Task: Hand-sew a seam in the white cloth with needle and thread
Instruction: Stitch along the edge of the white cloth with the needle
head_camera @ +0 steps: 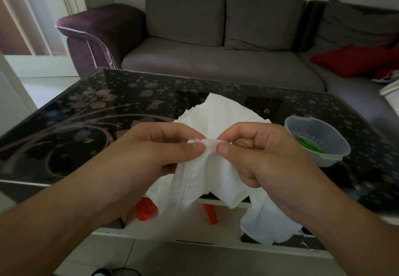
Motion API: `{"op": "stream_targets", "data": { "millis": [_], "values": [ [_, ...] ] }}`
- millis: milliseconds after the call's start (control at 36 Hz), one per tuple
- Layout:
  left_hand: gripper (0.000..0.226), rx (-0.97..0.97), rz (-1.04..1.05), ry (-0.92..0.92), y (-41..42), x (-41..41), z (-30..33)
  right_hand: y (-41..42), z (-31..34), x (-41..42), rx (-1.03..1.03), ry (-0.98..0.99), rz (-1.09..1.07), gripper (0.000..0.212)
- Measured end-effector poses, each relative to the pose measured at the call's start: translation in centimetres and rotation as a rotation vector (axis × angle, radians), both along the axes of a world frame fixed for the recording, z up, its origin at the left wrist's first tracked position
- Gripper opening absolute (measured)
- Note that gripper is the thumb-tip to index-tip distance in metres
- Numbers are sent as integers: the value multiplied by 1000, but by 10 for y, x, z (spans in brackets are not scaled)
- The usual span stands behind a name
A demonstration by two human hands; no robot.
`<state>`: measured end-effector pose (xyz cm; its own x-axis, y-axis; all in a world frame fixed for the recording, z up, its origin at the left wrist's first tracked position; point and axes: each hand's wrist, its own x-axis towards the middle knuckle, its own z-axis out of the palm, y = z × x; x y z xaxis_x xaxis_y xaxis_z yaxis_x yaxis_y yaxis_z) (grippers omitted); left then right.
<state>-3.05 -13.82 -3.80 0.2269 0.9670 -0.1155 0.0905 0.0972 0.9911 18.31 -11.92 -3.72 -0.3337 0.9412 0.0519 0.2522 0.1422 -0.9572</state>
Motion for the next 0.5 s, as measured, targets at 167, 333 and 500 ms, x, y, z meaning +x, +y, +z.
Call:
{"op": "stream_targets", "data": {
  "millis": [167,333,500],
  "values": [
    [18,37,15,12,-1,1,-1,0,2,2,-5,3,-15,8],
    [21,96,-10,37,-3,3,1,-6,9,-7,-2,23,64,33],
    [20,78,-6,11,-1,2,2,-5,3,-7,34,8,-2,10]
  ]
}}
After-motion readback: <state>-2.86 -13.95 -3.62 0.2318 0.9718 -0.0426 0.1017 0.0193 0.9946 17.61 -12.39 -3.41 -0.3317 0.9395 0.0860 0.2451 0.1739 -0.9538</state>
